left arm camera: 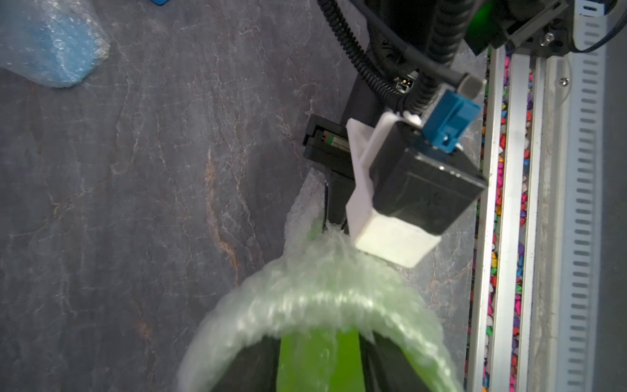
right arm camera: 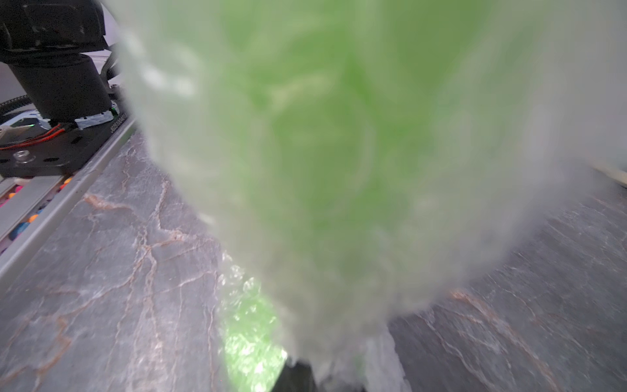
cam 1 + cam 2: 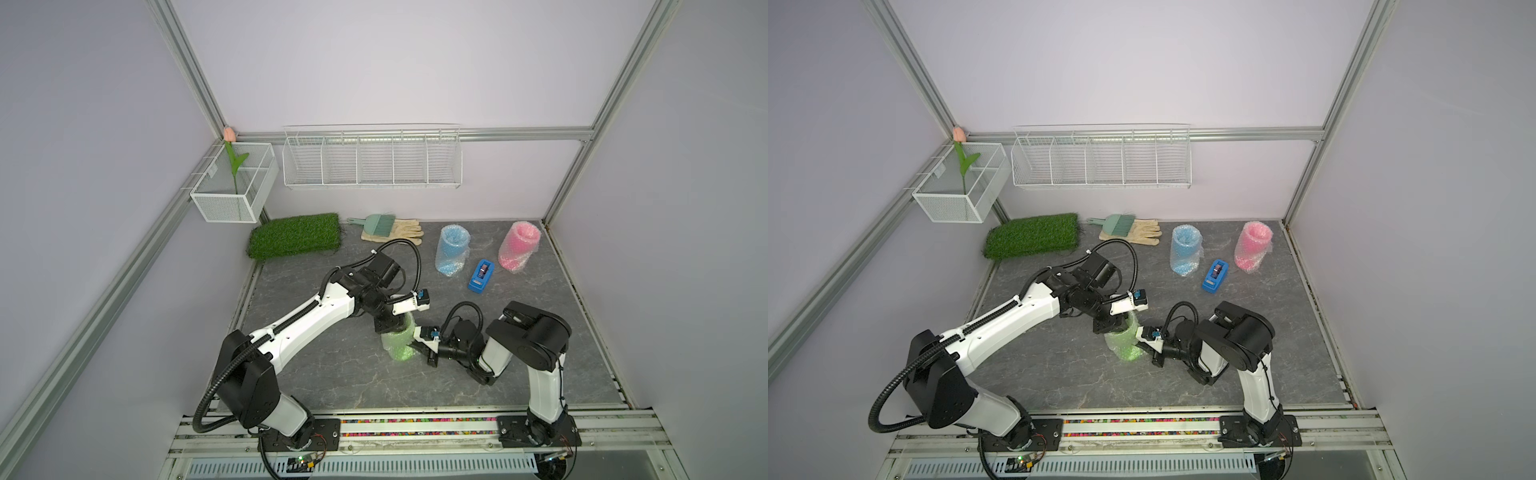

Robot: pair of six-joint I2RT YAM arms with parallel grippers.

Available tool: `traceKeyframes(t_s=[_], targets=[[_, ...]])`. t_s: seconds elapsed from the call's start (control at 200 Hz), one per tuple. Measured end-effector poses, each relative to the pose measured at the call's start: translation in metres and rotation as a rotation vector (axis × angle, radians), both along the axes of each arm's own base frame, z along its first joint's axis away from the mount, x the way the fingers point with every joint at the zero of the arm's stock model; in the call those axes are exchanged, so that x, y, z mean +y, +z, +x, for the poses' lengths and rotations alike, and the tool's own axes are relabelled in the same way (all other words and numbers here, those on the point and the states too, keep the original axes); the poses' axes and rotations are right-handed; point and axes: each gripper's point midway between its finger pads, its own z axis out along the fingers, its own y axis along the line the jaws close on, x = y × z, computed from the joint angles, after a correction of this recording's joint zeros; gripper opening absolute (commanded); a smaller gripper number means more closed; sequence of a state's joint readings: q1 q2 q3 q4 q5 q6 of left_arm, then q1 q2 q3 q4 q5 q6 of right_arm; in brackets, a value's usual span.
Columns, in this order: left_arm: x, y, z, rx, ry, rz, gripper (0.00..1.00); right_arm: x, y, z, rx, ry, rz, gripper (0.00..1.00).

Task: Wrap wine glasses in bubble wrap
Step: Wrap the wine glass in bubble wrap, then pick up the bubble wrap from the center of the board.

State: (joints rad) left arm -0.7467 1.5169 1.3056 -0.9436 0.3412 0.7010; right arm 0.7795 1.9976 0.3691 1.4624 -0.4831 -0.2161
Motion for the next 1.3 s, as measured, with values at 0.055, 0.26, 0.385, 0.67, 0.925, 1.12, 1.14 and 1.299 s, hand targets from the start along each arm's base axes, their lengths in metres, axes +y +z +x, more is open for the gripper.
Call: traceKeyframes(t_s=[0.055, 0.26, 0.385, 0.67, 0.925, 1.12, 1.14, 1.299], targets=[[0.001, 0.011, 0.007, -0.024, 0.045, -0.002, 0.44, 0.0, 0.0, 0.0, 0.0, -0.001, 0.0, 0.07], [0.013, 0.069, 0.025, -0.14, 0.287, -0.105, 0.47, 0.0, 0.0, 0.0, 0.005, -0.001, -0.001, 0.07], [0.03, 0.1, 0.031, -0.168, 0.489, -0.183, 0.5, 0.0, 0.0, 0.0, 0.006, -0.002, 0.0, 0.07], [0.06, 0.075, 0.023, 0.031, 0.89, -0.182, 0.53, 0.0, 0.0, 0.0, 0.012, -0.003, 0.001, 0.07], [0.059, 0.02, 0.006, 0.263, 1.055, -0.078, 0.42, 0.0, -0.001, 0.001, 0.02, -0.005, 0.002, 0.07], [0.054, 0.003, 0.0, 0.342, 1.083, -0.043, 0.3, 0.0, -0.002, 0.001, 0.025, -0.006, 0.002, 0.07], [0.054, 0.002, 0.0, 0.348, 1.084, -0.039, 0.28, 0.0, -0.002, 0.001, 0.025, -0.005, 0.002, 0.07], [0.048, -0.01, 0.0, 0.385, 1.085, 0.002, 0.16, 0.0, -0.002, 0.001, 0.028, -0.006, 0.003, 0.07]])
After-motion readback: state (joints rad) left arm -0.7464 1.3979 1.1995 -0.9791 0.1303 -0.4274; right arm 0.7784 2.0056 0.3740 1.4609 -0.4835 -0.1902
